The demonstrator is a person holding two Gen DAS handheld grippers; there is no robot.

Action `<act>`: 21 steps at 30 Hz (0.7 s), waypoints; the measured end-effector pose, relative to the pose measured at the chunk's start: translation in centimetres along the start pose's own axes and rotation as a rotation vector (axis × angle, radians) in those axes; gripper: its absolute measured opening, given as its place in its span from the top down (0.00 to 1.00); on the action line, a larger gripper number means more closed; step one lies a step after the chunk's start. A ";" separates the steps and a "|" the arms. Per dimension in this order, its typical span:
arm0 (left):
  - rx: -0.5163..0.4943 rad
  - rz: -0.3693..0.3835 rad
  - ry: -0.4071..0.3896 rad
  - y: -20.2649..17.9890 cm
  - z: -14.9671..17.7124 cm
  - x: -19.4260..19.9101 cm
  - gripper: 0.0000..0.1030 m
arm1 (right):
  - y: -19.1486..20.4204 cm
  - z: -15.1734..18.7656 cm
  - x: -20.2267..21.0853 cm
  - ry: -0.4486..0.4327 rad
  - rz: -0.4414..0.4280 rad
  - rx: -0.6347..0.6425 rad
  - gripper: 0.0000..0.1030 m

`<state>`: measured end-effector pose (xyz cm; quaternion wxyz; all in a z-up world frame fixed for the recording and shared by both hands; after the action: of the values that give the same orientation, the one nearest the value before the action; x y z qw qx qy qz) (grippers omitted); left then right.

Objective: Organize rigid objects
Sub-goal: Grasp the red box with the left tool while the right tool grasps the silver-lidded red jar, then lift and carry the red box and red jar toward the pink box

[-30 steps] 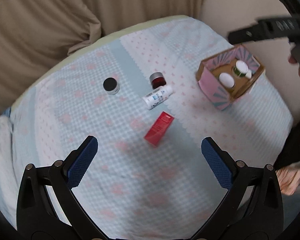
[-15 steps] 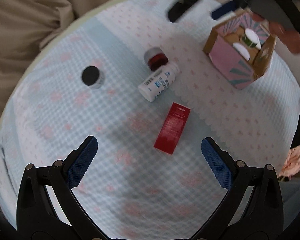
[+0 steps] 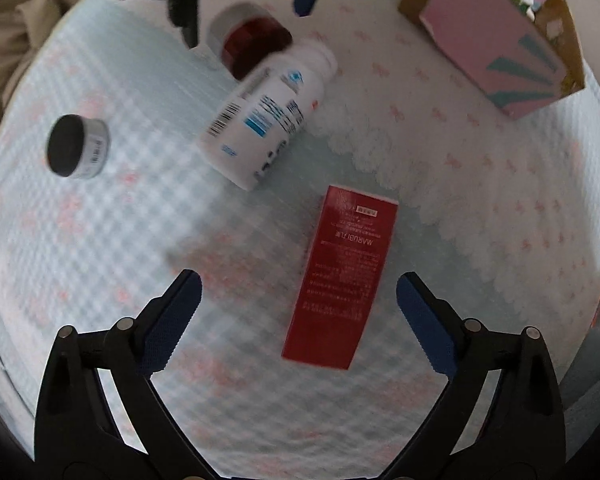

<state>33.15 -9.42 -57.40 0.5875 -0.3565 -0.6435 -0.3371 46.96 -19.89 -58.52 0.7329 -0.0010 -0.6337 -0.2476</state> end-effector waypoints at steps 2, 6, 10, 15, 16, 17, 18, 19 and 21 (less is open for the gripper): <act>-0.013 0.003 0.016 -0.3 0.0 -0.8 0.11 | -0.1 -0.1 -1.1 0.024 0.006 -0.015 0.25; -0.023 0.010 0.039 -1.1 -0.3 -2.1 0.17 | -0.1 -0.2 -2.5 0.057 -0.004 -0.047 0.27; -0.027 0.028 0.061 -1.9 -0.4 -3.4 0.28 | 0.0 -0.4 -3.3 0.068 0.015 -0.039 0.38; -0.037 0.072 0.082 -3.5 -0.2 -4.7 0.57 | -0.4 -1.0 -4.0 0.074 0.053 -0.031 0.50; -0.051 0.065 0.076 -3.8 -0.2 -4.6 0.59 | -0.3 -1.0 -3.9 0.071 0.048 -0.027 0.52; -0.060 0.056 0.073 -4.0 -0.2 -4.7 0.59 | -0.4 -1.2 -3.9 0.070 0.046 -0.026 0.52; -0.063 0.052 0.071 -4.3 -0.2 -4.7 0.59 | -0.4 -1.2 -3.9 0.069 0.045 -0.026 0.52; -0.059 0.055 0.069 -4.4 -0.1 -4.7 0.59 | -0.3 -1.2 -4.0 0.067 0.045 -0.026 0.52; -0.052 0.059 0.067 -4.4 -0.2 -4.7 0.60 | -0.4 -1.2 -3.9 0.064 0.046 -0.023 0.52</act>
<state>29.77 -12.13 -62.18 0.6089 -0.3792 -0.6036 -0.3479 47.64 -19.24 -62.55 0.7584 -0.0163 -0.6066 -0.2378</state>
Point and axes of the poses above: each gripper's, at about its wrist camera, not at the fingertips, and x roughly against the way its jaws point, y to its left, z to its underside, the point moved 10 cm from there along -x, roughly the way its jaws point, and after that the axes turned 4 degrees about -x, right-handed, at the moved point
